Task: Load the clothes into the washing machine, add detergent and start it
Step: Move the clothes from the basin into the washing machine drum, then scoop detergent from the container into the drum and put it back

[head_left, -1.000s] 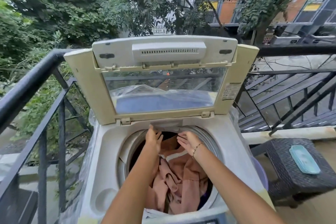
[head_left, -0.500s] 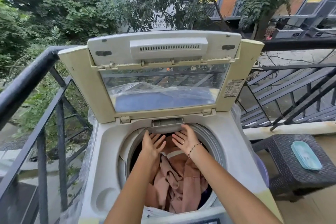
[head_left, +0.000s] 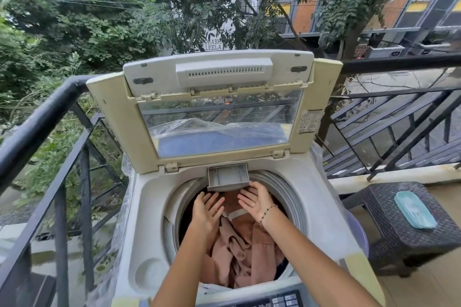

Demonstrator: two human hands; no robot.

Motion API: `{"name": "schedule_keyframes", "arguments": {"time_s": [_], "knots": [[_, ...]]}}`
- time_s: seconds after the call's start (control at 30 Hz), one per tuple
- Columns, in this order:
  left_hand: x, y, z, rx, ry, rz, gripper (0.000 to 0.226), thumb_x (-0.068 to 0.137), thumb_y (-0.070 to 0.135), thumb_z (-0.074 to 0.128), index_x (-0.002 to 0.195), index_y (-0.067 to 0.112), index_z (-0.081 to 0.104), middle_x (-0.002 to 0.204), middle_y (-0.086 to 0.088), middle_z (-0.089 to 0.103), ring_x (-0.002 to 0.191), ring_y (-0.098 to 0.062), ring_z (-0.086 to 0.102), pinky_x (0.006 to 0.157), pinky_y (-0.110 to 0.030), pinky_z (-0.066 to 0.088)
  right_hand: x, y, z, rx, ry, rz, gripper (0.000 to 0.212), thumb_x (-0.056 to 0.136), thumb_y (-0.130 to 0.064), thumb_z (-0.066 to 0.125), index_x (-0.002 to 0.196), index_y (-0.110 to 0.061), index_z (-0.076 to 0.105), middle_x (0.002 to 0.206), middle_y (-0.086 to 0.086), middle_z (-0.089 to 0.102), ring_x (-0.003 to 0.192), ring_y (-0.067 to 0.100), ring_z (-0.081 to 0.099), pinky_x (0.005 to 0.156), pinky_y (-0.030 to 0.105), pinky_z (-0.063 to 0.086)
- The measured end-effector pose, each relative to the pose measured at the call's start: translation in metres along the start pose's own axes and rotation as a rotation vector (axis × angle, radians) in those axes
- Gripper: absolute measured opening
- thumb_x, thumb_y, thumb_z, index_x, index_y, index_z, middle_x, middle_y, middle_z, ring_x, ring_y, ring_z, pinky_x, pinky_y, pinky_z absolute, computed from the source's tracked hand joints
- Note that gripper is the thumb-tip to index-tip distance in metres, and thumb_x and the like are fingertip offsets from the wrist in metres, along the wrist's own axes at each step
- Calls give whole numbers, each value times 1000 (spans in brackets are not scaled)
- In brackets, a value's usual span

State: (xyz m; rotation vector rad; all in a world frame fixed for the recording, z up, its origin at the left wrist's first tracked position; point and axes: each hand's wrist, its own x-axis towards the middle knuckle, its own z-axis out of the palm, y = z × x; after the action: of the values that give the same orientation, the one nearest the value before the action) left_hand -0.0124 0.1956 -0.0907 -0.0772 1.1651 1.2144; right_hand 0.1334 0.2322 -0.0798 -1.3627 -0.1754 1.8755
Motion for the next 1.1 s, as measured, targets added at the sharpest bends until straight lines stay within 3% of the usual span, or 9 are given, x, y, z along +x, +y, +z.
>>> {"name": "schedule_keyframes", "arguments": {"time_s": [0.17, 0.3, 0.43, 0.57, 0.87, 0.97, 1.1], "knots": [[-8, 2, 2, 58, -14, 17, 46, 102, 31, 30, 143, 10, 37, 142, -8, 49, 126, -29, 52, 98, -37, 40, -13, 0, -2, -63, -21, -22, 45, 94, -23, 49, 135, -4, 42, 133, 17, 54, 118, 32, 54, 98, 40, 43], [-17, -3, 3, 111, -19, 9, 45, 103, 29, 28, 141, 9, 38, 140, -9, 51, 126, -29, 52, 99, -37, 39, -25, 2, -8, -109, -13, -29, 36, 97, -24, 44, 127, -6, 47, 130, 17, 56, 113, 33, 56, 100, 41, 43], [-26, -14, 5, 146, -35, -18, 42, 102, 27, 27, 136, 7, 42, 139, -12, 52, 126, -30, 51, 94, -35, 41, -36, 6, -21, -164, 9, -19, 16, 96, -20, 45, 103, -8, 52, 114, 15, 60, 83, 25, 61, 80, 35, 50], [-37, -28, 14, 180, -77, -36, 44, 102, 27, 24, 136, 7, 42, 140, -12, 52, 128, -29, 50, 76, -29, 44, -49, 7, -37, -200, 17, -44, 17, 95, -21, 46, 100, -7, 55, 93, 10, 65, 78, 22, 62, 73, 32, 51], [-72, -74, 75, 281, -160, -13, 42, 101, 23, 29, 134, 4, 46, 133, -14, 55, 116, -32, 57, 102, -38, 41, -95, -29, -84, -301, 16, -205, 19, 97, -20, 44, 92, -12, 60, 82, 4, 64, 64, 13, 60, 70, 26, 50], [-88, -97, 104, 347, -175, 35, 36, 100, 25, 30, 125, 9, 52, 111, -9, 62, 84, -21, 62, 78, -29, 46, -115, -50, -110, -308, 19, -257, 15, 96, -15, 45, 97, -10, 59, 76, 5, 61, 54, 13, 60, 63, 24, 49], [-112, -142, 146, 397, -214, 49, 23, 98, 22, 34, 106, 11, 54, 94, -5, 63, 72, -16, 58, 68, -24, 44, -147, -80, -163, -310, 19, -299, 15, 94, -14, 48, 85, -13, 60, 77, 5, 62, 65, 17, 59, 66, 25, 49]]}}
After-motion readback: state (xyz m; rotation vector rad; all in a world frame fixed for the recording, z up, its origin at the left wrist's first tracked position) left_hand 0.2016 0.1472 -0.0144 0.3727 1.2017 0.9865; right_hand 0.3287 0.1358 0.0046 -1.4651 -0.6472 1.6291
